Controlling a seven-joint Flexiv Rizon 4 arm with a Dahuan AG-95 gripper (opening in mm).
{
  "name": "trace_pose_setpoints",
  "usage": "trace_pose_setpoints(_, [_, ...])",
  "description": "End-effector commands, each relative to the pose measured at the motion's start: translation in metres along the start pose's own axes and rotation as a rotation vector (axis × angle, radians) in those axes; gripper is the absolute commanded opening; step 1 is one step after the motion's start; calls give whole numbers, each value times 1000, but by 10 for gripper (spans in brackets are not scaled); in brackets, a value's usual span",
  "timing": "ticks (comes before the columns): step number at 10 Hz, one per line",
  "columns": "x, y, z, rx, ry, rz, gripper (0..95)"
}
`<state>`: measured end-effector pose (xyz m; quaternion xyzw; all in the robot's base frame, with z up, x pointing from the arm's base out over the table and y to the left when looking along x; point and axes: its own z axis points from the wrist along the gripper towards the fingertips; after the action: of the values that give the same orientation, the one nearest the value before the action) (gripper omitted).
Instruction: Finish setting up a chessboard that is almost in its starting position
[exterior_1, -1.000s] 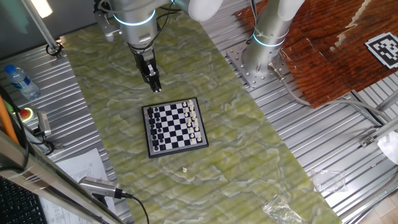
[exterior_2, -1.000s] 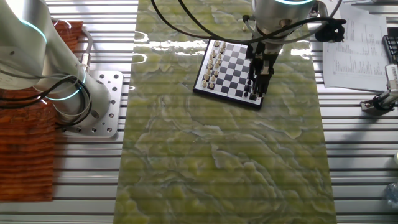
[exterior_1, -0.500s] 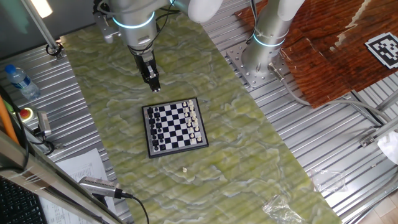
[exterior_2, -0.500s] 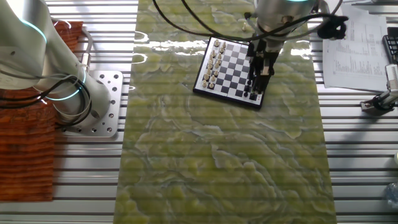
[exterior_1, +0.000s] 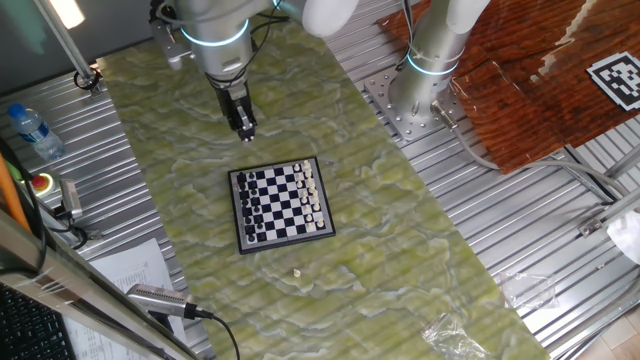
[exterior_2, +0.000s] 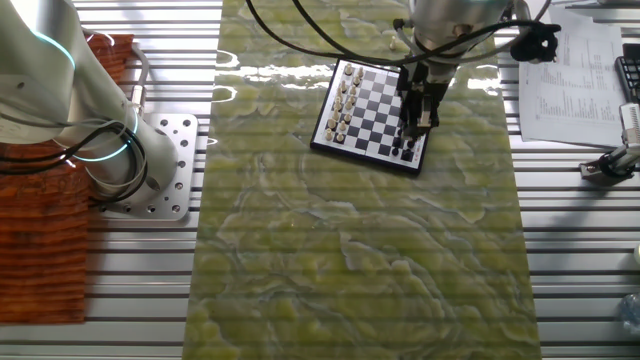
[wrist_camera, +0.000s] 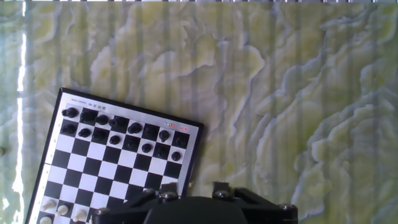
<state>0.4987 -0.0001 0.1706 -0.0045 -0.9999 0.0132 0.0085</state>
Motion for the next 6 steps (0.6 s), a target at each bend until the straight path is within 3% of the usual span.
trace_pose_setpoints(1, [-1,0,0,0,1,-2,0])
trace_pose_setpoints(6, [-4,20,9,-10,-11,-50,0])
